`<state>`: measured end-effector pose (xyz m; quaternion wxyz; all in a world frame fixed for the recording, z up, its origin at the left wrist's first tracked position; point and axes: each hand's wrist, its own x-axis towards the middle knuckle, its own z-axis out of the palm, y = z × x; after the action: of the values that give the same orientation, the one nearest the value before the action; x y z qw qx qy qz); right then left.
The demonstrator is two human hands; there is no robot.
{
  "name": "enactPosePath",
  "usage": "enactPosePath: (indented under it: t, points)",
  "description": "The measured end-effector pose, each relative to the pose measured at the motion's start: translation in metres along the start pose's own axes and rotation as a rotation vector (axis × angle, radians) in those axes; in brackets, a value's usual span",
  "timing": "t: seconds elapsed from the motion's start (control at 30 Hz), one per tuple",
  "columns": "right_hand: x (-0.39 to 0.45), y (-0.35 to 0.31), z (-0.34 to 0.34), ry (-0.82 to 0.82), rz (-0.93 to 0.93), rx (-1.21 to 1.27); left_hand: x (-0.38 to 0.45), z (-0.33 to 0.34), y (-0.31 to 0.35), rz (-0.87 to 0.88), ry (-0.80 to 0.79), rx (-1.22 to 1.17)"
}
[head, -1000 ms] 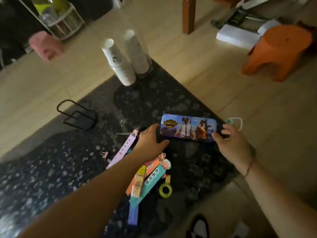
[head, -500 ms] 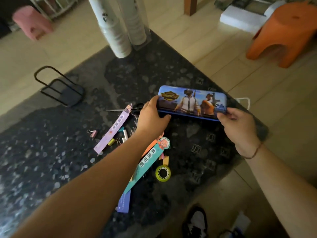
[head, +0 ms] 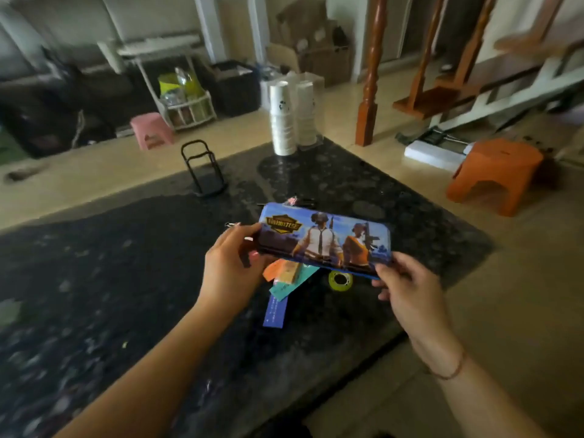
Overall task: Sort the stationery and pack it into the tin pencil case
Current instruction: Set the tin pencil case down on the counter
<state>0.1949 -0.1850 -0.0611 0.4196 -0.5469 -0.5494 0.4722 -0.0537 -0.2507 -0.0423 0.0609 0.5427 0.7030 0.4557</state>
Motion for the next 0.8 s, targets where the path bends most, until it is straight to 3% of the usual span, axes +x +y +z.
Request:
enactPosePath:
  t: [0.27,0.5,0.8]
  points:
    - [-0.082,0.003,0.065,-0.307,-0.058,-0.307,-0.095,-0.087,-0.057,-0.221,0.033,0.138]
    - [-0.073,0.004,0.128,-0.328,-0.109,-0.531,-0.108,-0.108,-0.107,-0.4,0.073,0.201]
    - [-0.042,0.004,0.172,-0.334,-0.078,-0.695,-0.098,-0.122,-0.136,-0.369,0.048,0.179]
